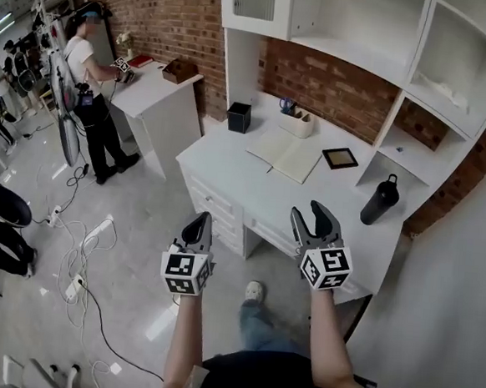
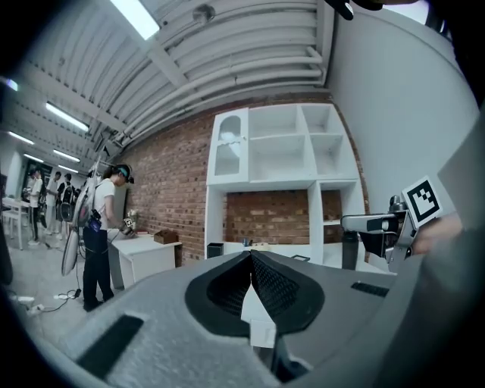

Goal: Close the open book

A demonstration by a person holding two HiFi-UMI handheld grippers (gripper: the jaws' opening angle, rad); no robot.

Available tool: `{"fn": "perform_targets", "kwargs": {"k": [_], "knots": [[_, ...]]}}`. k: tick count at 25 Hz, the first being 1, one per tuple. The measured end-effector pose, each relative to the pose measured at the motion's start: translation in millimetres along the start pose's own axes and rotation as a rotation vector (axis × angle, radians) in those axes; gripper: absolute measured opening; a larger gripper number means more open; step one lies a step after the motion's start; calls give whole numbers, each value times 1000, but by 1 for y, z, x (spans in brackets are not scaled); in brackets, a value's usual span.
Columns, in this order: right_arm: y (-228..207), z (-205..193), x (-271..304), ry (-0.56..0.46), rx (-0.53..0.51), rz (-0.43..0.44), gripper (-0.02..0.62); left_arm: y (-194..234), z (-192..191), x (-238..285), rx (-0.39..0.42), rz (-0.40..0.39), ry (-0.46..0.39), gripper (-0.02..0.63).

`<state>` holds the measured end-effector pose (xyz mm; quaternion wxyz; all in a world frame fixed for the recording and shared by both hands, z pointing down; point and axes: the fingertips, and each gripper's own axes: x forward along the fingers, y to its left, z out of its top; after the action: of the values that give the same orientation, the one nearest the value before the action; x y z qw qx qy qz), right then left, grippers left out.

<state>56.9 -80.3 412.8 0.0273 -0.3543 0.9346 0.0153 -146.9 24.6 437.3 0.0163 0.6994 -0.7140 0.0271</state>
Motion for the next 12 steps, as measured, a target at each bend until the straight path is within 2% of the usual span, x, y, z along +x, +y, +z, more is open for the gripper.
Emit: {"fn": "perform_targets", "kwargs": {"k": [5, 9, 12], "knots": [[-44, -36, 91, 87, 20, 1, 186, 36, -15, 96, 0, 3, 59, 9], [-80, -50, 164, 118, 45, -3, 186, 63, -6, 175, -1, -3, 70, 9], [-93, -60, 203, 140, 59, 11, 186, 78, 1, 215, 1, 1, 70, 9]]}}
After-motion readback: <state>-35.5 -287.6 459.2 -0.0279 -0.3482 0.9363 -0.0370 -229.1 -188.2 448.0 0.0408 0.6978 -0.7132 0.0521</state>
